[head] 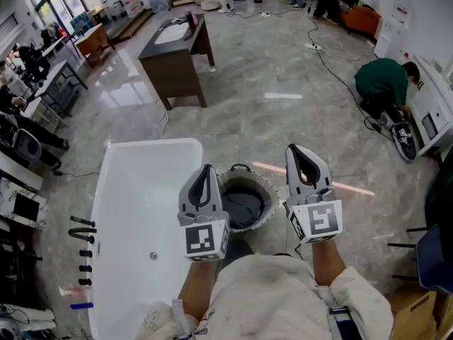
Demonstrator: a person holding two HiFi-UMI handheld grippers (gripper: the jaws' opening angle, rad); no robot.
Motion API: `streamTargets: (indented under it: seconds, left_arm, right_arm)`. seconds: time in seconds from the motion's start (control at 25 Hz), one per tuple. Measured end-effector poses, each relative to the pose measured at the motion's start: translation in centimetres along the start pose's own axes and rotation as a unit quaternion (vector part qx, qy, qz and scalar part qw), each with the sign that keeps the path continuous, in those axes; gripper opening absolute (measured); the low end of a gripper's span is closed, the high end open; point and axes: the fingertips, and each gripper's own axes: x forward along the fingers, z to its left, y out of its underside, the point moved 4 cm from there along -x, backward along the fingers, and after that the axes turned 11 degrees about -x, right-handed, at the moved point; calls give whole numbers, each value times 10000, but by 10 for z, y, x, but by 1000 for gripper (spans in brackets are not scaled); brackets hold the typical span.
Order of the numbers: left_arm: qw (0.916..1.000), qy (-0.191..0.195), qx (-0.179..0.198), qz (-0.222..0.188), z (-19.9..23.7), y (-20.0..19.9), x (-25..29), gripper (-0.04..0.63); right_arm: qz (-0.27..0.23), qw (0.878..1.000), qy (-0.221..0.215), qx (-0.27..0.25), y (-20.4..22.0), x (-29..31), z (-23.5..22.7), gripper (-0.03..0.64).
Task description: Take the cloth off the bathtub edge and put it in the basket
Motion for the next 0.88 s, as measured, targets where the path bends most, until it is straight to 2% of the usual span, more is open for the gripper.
streamTargets:
  seconds: [0.52,0.88]
  left_arm:
    - [9996,-229,-192,7,10,4,-1,5]
    - [9996,-236,-148,-22,6,4,0,5]
  right_arm:
    - [18,10000,-76,-43,3,0,7,-12]
    - [41,9999,-40,-118,7,-2,-1,-12]
